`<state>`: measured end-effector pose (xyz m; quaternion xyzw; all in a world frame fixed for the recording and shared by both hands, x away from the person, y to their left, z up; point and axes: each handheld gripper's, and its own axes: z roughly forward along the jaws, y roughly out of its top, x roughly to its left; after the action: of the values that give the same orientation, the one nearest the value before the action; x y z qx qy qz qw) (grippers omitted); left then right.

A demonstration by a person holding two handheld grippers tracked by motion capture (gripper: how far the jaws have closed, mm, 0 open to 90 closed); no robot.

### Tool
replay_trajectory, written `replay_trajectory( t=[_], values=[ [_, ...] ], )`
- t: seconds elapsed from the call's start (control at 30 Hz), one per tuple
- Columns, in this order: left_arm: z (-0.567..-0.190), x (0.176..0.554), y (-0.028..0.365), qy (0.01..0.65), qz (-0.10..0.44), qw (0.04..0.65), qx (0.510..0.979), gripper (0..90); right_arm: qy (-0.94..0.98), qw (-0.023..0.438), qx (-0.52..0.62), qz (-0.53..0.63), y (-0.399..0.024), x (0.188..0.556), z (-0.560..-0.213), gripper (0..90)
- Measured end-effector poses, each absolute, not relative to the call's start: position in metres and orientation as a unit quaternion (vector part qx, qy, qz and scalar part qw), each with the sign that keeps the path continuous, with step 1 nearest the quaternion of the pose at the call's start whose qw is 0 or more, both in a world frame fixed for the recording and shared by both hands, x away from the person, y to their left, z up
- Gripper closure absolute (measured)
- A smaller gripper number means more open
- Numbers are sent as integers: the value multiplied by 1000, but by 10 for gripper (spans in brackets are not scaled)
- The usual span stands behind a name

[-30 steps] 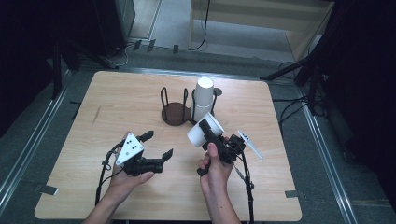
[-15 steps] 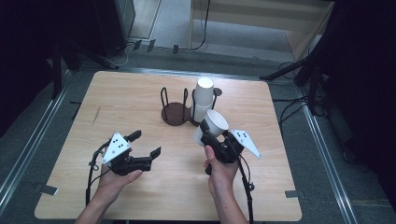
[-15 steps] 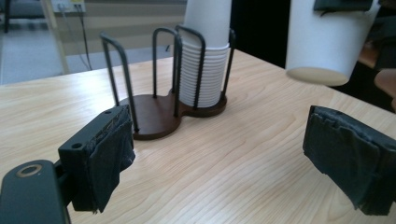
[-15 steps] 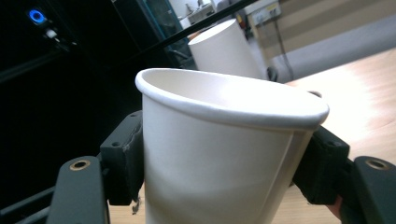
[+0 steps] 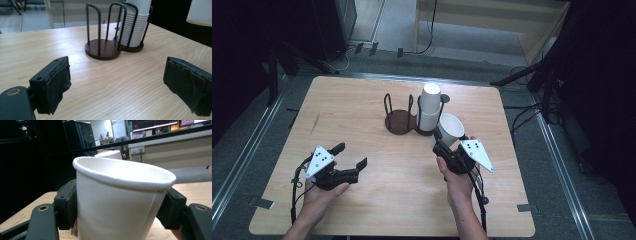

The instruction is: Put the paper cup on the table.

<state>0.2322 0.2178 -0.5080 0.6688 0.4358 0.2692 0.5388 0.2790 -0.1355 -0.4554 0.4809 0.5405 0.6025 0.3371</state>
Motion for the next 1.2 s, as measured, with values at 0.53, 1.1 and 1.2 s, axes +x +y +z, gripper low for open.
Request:
replay_trajectory(
  t=[0.53,1.1,1.2],
  values=[
    [-532,227,270,476,266,510,665,10,558,365,459,587,-152,300,-468,297],
    [-543,219,320,513,270,511,634,0,566,382,477,553,-177,331,-489,294],
    [-541,214,334,523,280,522,613,0,573,388,478,542,-182,341,-497,296]
  ],
)
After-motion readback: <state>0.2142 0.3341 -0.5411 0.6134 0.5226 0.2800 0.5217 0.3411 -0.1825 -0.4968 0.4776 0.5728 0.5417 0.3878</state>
